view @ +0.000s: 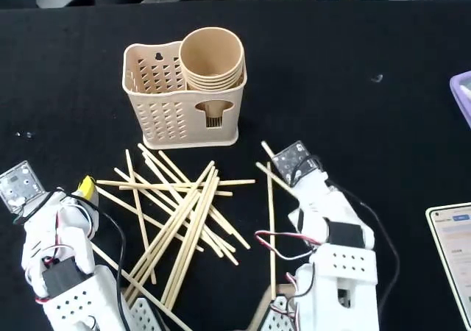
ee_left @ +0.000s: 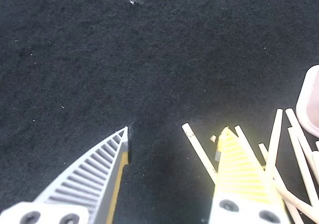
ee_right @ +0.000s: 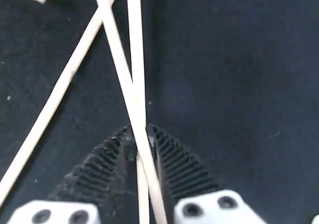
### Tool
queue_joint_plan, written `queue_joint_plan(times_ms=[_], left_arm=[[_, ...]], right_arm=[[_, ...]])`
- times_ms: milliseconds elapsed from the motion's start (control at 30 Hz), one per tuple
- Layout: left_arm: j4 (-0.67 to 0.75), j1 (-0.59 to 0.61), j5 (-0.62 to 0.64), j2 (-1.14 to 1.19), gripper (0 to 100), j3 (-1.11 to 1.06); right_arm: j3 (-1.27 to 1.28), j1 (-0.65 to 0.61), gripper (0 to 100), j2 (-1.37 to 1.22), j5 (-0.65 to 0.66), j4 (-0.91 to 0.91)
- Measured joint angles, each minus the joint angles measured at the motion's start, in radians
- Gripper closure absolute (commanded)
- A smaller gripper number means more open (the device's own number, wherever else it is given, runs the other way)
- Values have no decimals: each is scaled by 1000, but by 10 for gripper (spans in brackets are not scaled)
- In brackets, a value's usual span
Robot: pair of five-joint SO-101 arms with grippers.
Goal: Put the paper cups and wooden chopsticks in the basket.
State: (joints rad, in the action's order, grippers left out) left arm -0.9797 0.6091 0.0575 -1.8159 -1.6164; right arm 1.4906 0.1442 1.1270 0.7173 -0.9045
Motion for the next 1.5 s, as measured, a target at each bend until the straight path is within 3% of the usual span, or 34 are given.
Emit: queue_joint_plan(times_ms=[67, 267, 467, 700, 833, 1000, 1333, 1500], left_arm=[[0, 0, 0, 0, 716, 0], [0, 0, 0, 0, 716, 0], [0, 0, 0, 0, 716, 0], [0, 0, 0, 0, 716, 0], [0, 0, 0, 0, 716, 0], [0, 0, 0, 0, 716, 0], [0, 0, 0, 0, 716, 0], [0, 0, 0, 0, 716, 0]], right_arm=[[0, 0, 791, -37, 0, 0], [-25, -5, 835, -124, -6, 15], [-164, -123, 799, -269, -109, 15], [-328, -150, 738, -569, -87, 17], [-419, -150, 790, -730, -29, 20], [-489, -150, 986, -847, 46, 20], [-502, -141, 988, -842, 97, 20], [-502, -109, 988, -698, 98, -21]])
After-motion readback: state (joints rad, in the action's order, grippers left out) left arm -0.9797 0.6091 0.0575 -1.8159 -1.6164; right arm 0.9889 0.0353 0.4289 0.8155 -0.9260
